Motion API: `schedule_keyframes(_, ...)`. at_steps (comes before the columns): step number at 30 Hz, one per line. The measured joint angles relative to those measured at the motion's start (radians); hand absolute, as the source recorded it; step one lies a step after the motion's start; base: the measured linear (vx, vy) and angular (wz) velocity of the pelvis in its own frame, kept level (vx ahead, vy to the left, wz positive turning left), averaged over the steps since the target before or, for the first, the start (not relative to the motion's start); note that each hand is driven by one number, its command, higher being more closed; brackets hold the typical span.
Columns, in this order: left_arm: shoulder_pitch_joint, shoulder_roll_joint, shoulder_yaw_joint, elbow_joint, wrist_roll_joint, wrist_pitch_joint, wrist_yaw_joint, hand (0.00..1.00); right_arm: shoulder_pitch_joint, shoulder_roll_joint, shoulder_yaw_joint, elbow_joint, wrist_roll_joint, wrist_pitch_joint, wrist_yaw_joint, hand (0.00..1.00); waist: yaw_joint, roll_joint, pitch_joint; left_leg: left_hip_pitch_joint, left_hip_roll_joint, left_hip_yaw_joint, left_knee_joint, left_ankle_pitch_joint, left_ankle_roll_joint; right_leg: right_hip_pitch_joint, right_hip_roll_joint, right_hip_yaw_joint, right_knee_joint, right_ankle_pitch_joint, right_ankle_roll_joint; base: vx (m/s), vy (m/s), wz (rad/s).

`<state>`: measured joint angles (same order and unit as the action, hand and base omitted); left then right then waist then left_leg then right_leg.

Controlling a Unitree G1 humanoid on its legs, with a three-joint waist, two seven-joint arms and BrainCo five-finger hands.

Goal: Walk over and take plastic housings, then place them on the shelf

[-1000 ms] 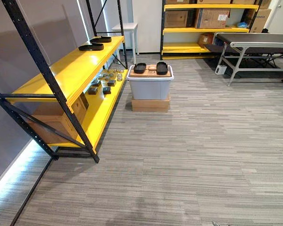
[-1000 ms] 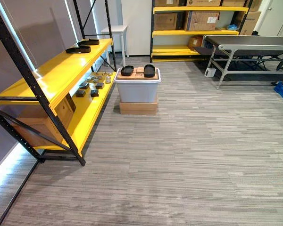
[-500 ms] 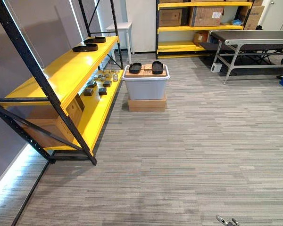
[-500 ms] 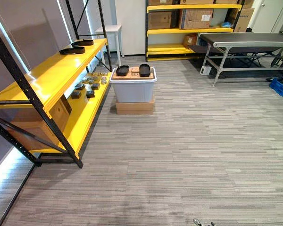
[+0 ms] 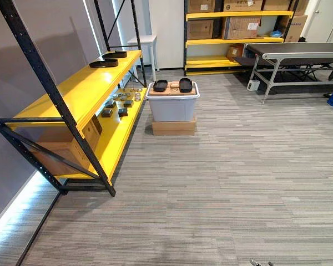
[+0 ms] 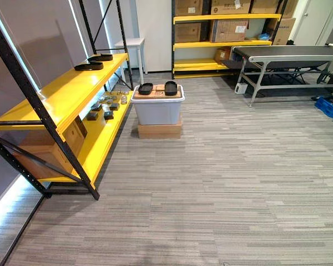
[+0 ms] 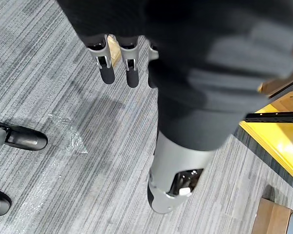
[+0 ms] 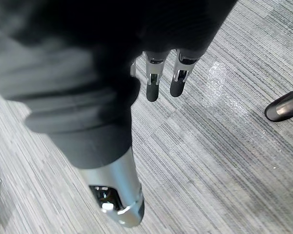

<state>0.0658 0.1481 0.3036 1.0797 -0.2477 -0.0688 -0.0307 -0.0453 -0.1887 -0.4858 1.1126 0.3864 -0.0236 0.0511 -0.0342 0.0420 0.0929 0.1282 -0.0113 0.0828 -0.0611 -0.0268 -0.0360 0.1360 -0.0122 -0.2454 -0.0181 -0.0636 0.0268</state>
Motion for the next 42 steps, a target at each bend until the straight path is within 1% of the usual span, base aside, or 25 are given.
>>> schedule_keyframes(8, 0.005, 0.000, -0.017, -0.008, 0.018, -0.009, 0.004, 0.00, -0.014, 0.004, 0.023, 0.007, 0.000, 0.000, -0.003, 0.00, 0.007, -0.010, 0.000, -0.013, 0.000, 0.009, 0.001, -0.002, 0.001, -0.012, 0.005, 0.013, -0.021, 0.012, -0.012, 0.00, -0.008, -0.03)
schedule_keyframes(10, -0.001, 0.000, -0.018, -0.021, 0.017, -0.011, 0.004, 0.00, -0.032, 0.007, 0.038, 0.009, 0.000, 0.000, -0.006, 0.00, 0.010, -0.018, 0.008, -0.061, 0.000, 0.009, 0.064, -0.024, 0.004, -0.037, 0.000, 0.019, -0.014, 0.016, -0.010, -0.03, 0.004, -0.12)
schedule_keyframes(13, -0.032, -0.002, -0.066, -0.044, 0.016, -0.021, 0.008, 0.00, -0.061, 0.005, 0.038, 0.010, -0.001, 0.000, -0.013, 0.00, 0.024, -0.011, 0.035, -0.127, -0.002, 0.000, 0.174, -0.082, 0.041, -0.077, -0.007, 0.031, 0.037, 0.003, 0.005, -0.03, 0.046, -0.12)
schedule_keyframes(15, -0.033, -0.007, -0.097, -0.061, 0.016, -0.024, 0.006, 0.00, -0.072, 0.006, 0.042, 0.005, -0.004, -0.001, -0.012, 0.00, 0.025, -0.002, 0.067, -0.120, 0.002, 0.004, 0.217, -0.141, 0.065, -0.153, -0.031, 0.043, 0.245, -0.089, 0.058, -0.03, 0.129, -0.22)
schedule_keyframes(16, -0.035, -0.008, -0.102, -0.060, 0.016, -0.025, 0.006, 0.00, -0.070, 0.009, 0.061, -0.002, -0.005, 0.000, -0.011, 0.00, 0.023, -0.002, 0.089, -0.105, -0.007, 0.002, 0.218, -0.158, 0.070, -0.250, -0.073, 0.021, 0.485, -0.124, 0.049, -0.04, 0.114, -0.03)
schedule_keyframes(18, -0.031, 0.004, -0.140, -0.059, 0.020, -0.024, 0.008, 0.00, -0.045, 0.013, 0.076, 0.003, -0.008, 0.000, -0.012, 0.00, 0.011, -0.011, 0.112, -0.044, -0.024, -0.002, 0.177, -0.158, 0.073, -0.353, -0.123, 0.000, 0.677, -0.150, 0.054, 0.07, 0.136, 0.11)
schedule_keyframes(20, -0.032, 0.015, -0.145, -0.058, 0.027, -0.023, 0.009, 0.00, -0.024, 0.028, 0.076, 0.007, -0.008, 0.000, -0.013, 0.00, -0.006, -0.005, 0.120, -0.018, -0.021, -0.026, 0.142, -0.158, 0.081, -0.410, -0.127, -0.041, 0.625, -0.148, 0.053, 0.16, 0.059, 0.24)
schedule_keyframes(23, -0.094, 0.036, -0.142, -0.056, 0.047, -0.023, 0.020, 0.00, -0.018, 0.066, 0.073, 0.015, -0.015, 0.000, -0.014, 0.00, -0.040, -0.018, 0.154, 0.024, 0.003, -0.077, 0.098, -0.179, 0.082, -0.466, -0.103, -0.129, 0.268, -0.048, 0.031, 0.32, -0.070, 0.42)
schedule_keyframes(24, -0.100, 0.036, -0.140, -0.056, 0.053, -0.024, 0.020, 0.00, -0.013, 0.071, 0.073, 0.018, -0.020, 0.000, -0.015, 0.00, -0.042, -0.022, 0.156, 0.043, 0.005, -0.083, 0.088, -0.189, 0.075, -0.469, -0.100, -0.131, 0.207, -0.018, 0.029, 0.46, -0.156, 0.41)
schedule_keyframes(25, -0.102, 0.031, -0.132, -0.054, 0.065, -0.024, 0.021, 0.00, 0.007, 0.077, 0.068, 0.019, -0.042, 0.000, -0.015, 0.00, -0.053, -0.023, 0.153, 0.080, 0.023, -0.103, 0.086, -0.236, 0.059, -0.476, -0.095, -0.122, 0.199, 0.069, 0.000, 0.42, -0.169, 0.40)
schedule_keyframes(26, -0.090, 0.027, -0.131, -0.046, 0.066, -0.026, 0.019, 0.00, 0.019, 0.076, 0.061, 0.019, -0.043, 0.000, -0.014, 0.00, -0.062, -0.008, 0.140, 0.089, 0.048, -0.110, 0.094, -0.245, 0.049, -0.482, -0.078, -0.125, 0.237, 0.088, -0.027, 0.61, -0.242, 0.49)
schedule_keyframes(27, -0.076, 0.022, -0.094, -0.024, 0.075, -0.028, 0.016, 0.00, 0.049, 0.085, 0.046, 0.021, -0.045, 0.000, -0.014, 0.00, -0.061, -0.004, 0.107, 0.068, 0.067, -0.113, 0.190, -0.266, 0.017, -0.486, -0.062, -0.120, 0.276, 0.109, -0.072, 0.86, -0.329, 0.19)
schedule_keyframes(28, -0.067, 0.001, -0.017, -0.010, 0.077, -0.026, 0.017, 0.00, 0.047, 0.090, 0.004, 0.036, -0.045, 0.000, -0.011, 0.00, -0.056, -0.003, 0.108, 0.002, 0.089, -0.111, 0.404, -0.263, -0.032, -0.439, -0.039, -0.125, 0.284, 0.075, -0.108, 0.90, -0.323, 0.14)
schedule_keyframes(29, -0.055, -0.020, 0.047, -0.002, 0.077, -0.019, 0.019, 0.00, 0.051, 0.090, -0.027, 0.036, -0.045, 0.000, -0.011, 0.00, -0.056, 0.001, 0.111, -0.065, 0.107, -0.109, 0.620, -0.206, -0.116, -0.375, -0.019, -0.130, 0.256, 0.048, -0.116, 0.77, -0.273, 0.01)
schedule_keyframes(30, -0.044, -0.032, 0.082, -0.001, 0.077, -0.015, 0.019, 0.00, 0.055, 0.087, -0.032, 0.034, -0.045, 0.000, -0.014, 0.00, -0.051, 0.004, 0.116, -0.119, 0.122, -0.107, 0.775, -0.129, -0.155, -0.320, -0.003, -0.128, 0.227, 0.035, -0.117, 0.60, -0.196, -0.11)
schedule_keyframes(31, -0.022, -0.048, 0.124, -0.006, 0.080, -0.013, 0.018, 0.00, 0.060, 0.088, -0.030, 0.027, -0.045, 0.001, -0.016, 0.00, -0.028, 0.006, 0.123, -0.209, 0.172, -0.074, 1.044, -0.102, -0.171, -0.209, 0.034, -0.112, 0.167, 0.019, -0.126, 0.72, -0.217, -0.35)
schedule_keyframes(32, -0.006, -0.052, 0.143, -0.011, 0.089, -0.008, 0.020, 0.00, 0.060, 0.092, -0.023, 0.006, -0.045, 0.000, -0.018, 0.00, -0.004, 0.000, 0.128, -0.291, 0.217, -0.017, 1.199, -0.113, -0.155, -0.106, 0.060, -0.083, 0.104, 0.011, -0.137, 0.82, -0.215, -0.48)
schedule_keyframes(33, 0.000, -0.053, 0.142, -0.017, 0.097, -0.004, 0.021, 0.00, 0.059, 0.103, -0.023, -0.008, -0.045, 0.000, -0.019, 0.00, 0.007, -0.009, 0.128, -0.332, 0.231, 0.016, 1.232, -0.123, -0.136, -0.067, 0.062, -0.066, 0.077, 0.004, -0.136, 0.77, -0.164, -0.53)
schedule_keyframes(34, 0.013, -0.063, 0.141, -0.032, 0.103, 0.001, 0.018, 0.00, 0.049, 0.107, -0.023, -0.039, -0.045, 0.000, -0.021, 0.00, 0.033, -0.018, 0.126, -0.426, 0.249, 0.084, 1.216, -0.154, -0.089, -0.007, 0.057, -0.039, 0.032, -0.013, -0.125, 0.74, -0.090, -0.66)
schedule_keyframes(36, 0.027, -0.078, 0.140, -0.039, 0.112, 0.003, 0.003, 0.00, -0.001, 0.103, -0.026, -0.034, -0.046, 0.000, -0.021, 0.00, 0.064, -0.025, 0.135, -0.517, 0.226, 0.137, 0.995, -0.171, -0.075, 0.053, 0.025, 0.002, 0.002, -0.042, -0.097, 0.61, 0.014, -0.74)
schedule_keyframes(38, 0.058, -0.096, 0.130, -0.042, 0.116, 0.003, 0.002, 0.00, -0.051, 0.104, -0.022, -0.038, -0.059, 0.000, -0.022, 0.00, 0.083, -0.038, 0.146, -0.542, 0.148, 0.130, 0.465, -0.120, -0.036, 0.143, -0.038, 0.038, -0.028, -0.091, -0.048, 0.63, 0.123, -0.67)
schedule_keyframes(39, 0.069, -0.101, 0.116, -0.048, 0.116, 0.003, 0.003, 0.00, -0.052, 0.106, -0.010, -0.045, -0.062, -0.001, -0.023, 0.00, 0.093, -0.026, 0.139, -0.554, 0.154, 0.130, 0.356, -0.110, -0.047, 0.160, -0.040, 0.048, -0.034, -0.107, -0.033, 0.66, 0.202, -0.70)
schedule_keyframes(40, 0.089, -0.103, 0.091, -0.057, 0.117, 0.002, 0.003, 0.00, -0.052, 0.093, 0.016, -0.035, -0.070, -0.003, -0.024, 0.00, 0.118, -0.014, 0.125, -0.595, 0.168, 0.107, 0.308, -0.075, -0.062, 0.189, -0.050, 0.067, -0.039, -0.162, -0.008, 0.69, 0.274, -0.61)
schedule_keyframes(41, 0.097, -0.101, 0.089, -0.057, 0.117, 0.003, 0.006, 0.00, -0.040, 0.100, 0.039, -0.019, -0.083, -0.003, -0.024, 0.00, 0.131, -0.035, 0.106, -0.610, 0.122, 0.066, 0.382, 0.022, -0.048, 0.218, -0.088, 0.076, -0.026, -0.181, 0.000, 0.72, 0.300, -0.43)
schedule_keyframes(42, 0.099, -0.105, 0.088, -0.059, 0.117, 0.003, 0.006, 0.00, -0.037, 0.103, 0.051, -0.017, -0.083, -0.003, -0.023, 0.00, 0.127, -0.050, 0.096, -0.609, 0.090, 0.033, 0.393, 0.051, -0.006, 0.205, -0.108, 0.075, 0.020, -0.179, 0.002, 0.77, 0.340, -0.18)
